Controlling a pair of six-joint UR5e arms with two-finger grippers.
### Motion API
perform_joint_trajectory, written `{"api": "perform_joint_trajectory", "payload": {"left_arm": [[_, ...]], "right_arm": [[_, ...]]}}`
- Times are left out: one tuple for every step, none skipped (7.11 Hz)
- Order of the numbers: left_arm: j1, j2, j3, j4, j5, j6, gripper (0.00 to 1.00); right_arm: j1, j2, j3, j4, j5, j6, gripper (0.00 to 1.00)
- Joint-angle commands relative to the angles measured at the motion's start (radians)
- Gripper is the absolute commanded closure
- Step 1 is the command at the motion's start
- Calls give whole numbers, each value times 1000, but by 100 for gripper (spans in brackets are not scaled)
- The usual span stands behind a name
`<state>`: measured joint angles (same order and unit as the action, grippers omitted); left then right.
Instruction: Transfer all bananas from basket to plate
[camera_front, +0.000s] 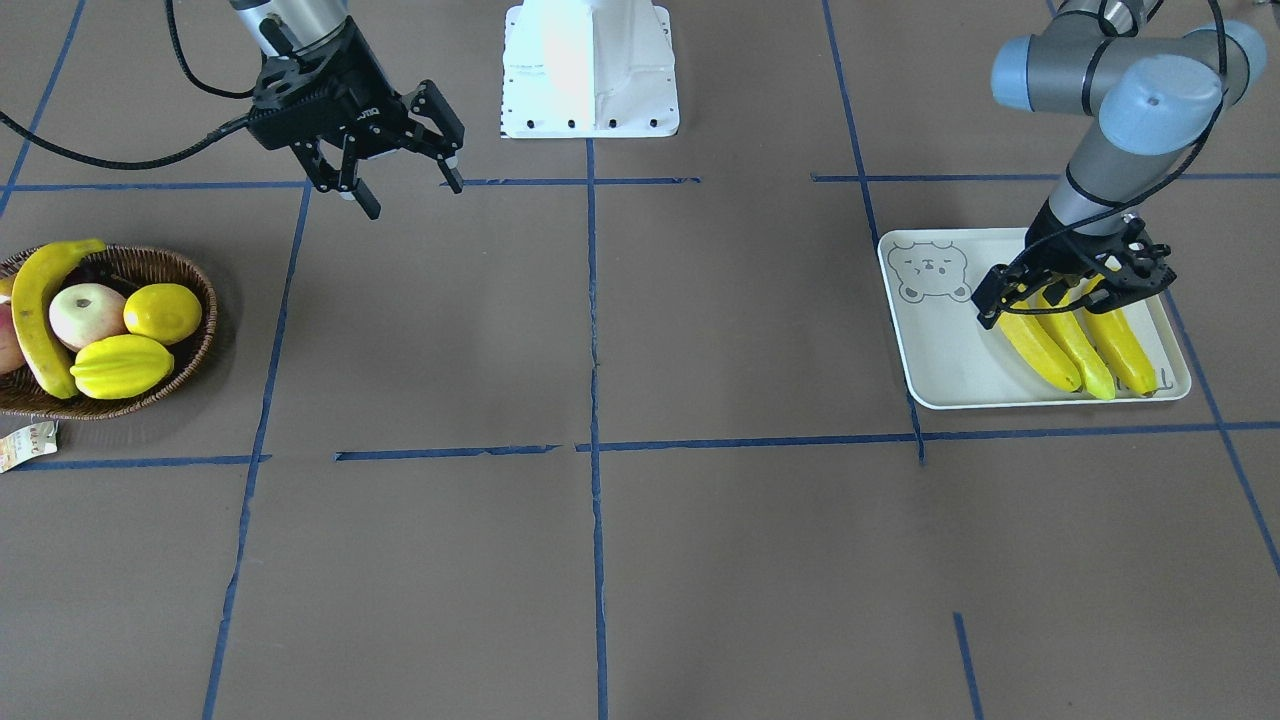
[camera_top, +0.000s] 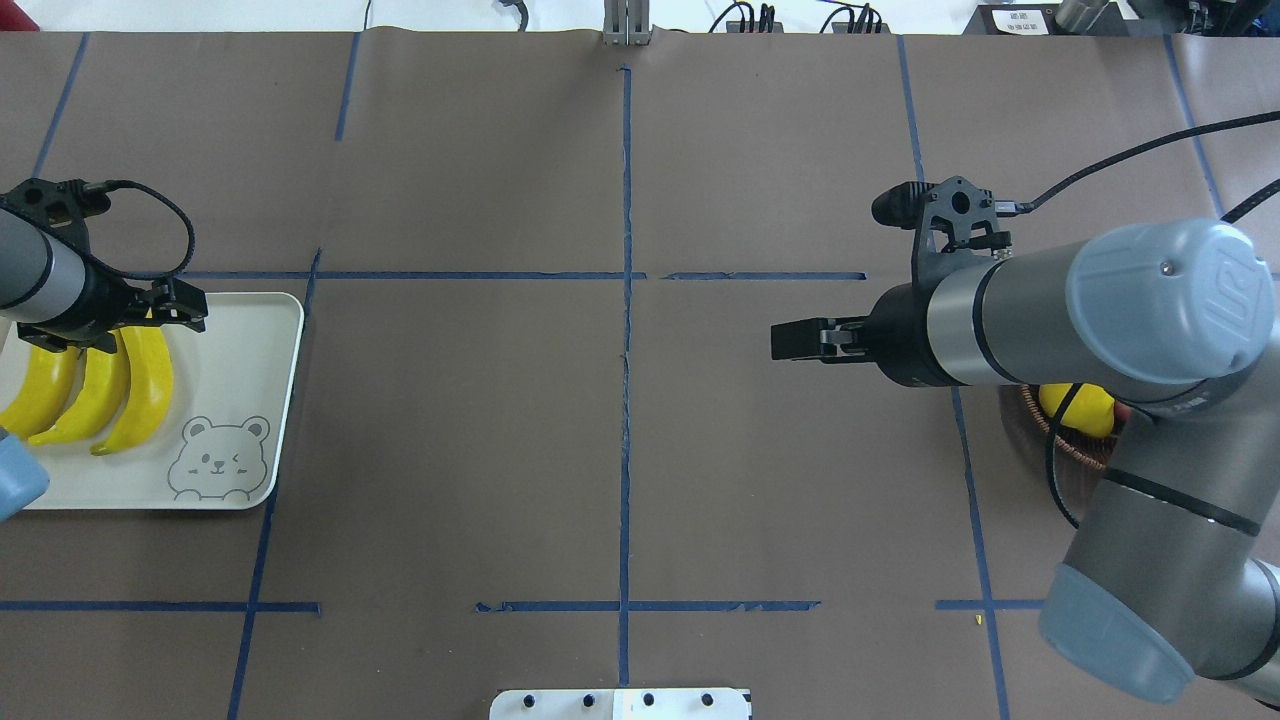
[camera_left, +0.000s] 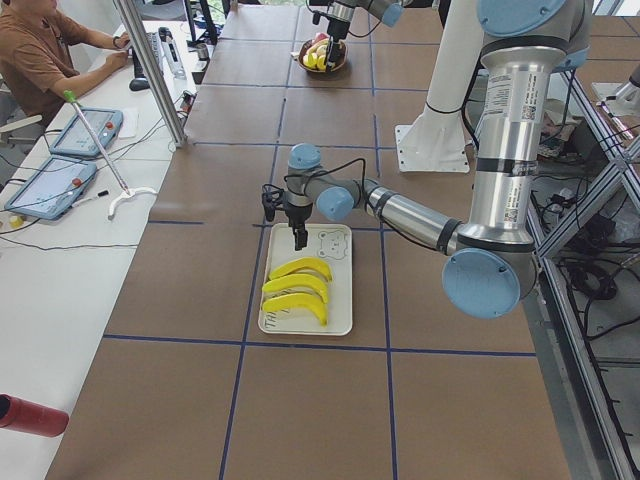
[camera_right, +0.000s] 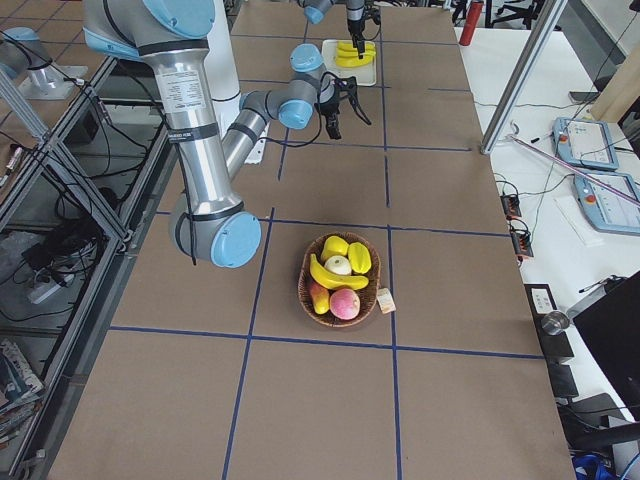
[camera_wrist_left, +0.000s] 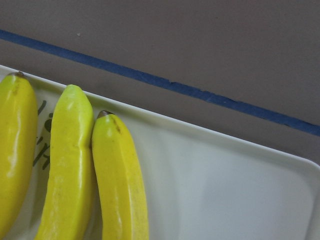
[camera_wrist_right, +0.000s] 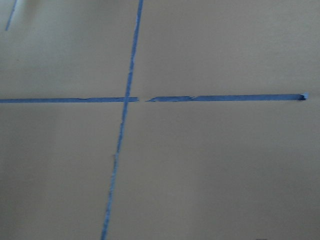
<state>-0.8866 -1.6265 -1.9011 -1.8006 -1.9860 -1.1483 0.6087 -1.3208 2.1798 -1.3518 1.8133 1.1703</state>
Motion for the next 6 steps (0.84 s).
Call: {"api": "perform_joint_trajectory", "payload": {"left_arm": [[-9,-42,-174,217,1,125,0],[-9,-76,-177,228,1,122,0],[-8,-93,-176,228,-1,119,0],[-8,-104,-174,228,-1,118,0],[-6,-113,-171,228,-1,118,0],[-5,-125,-167,228,-1,116,0]], "right_arm": [[112,-151,31,8,90,-134,0],[190,-231,61,8,166,-171,0],[304,-301,63,8,286,-210,0],[413,-345,42,6,410,-213,0],[503,-363,-19,5,508,-212,0],[563,-403,-67,5,533,-213,0]]}}
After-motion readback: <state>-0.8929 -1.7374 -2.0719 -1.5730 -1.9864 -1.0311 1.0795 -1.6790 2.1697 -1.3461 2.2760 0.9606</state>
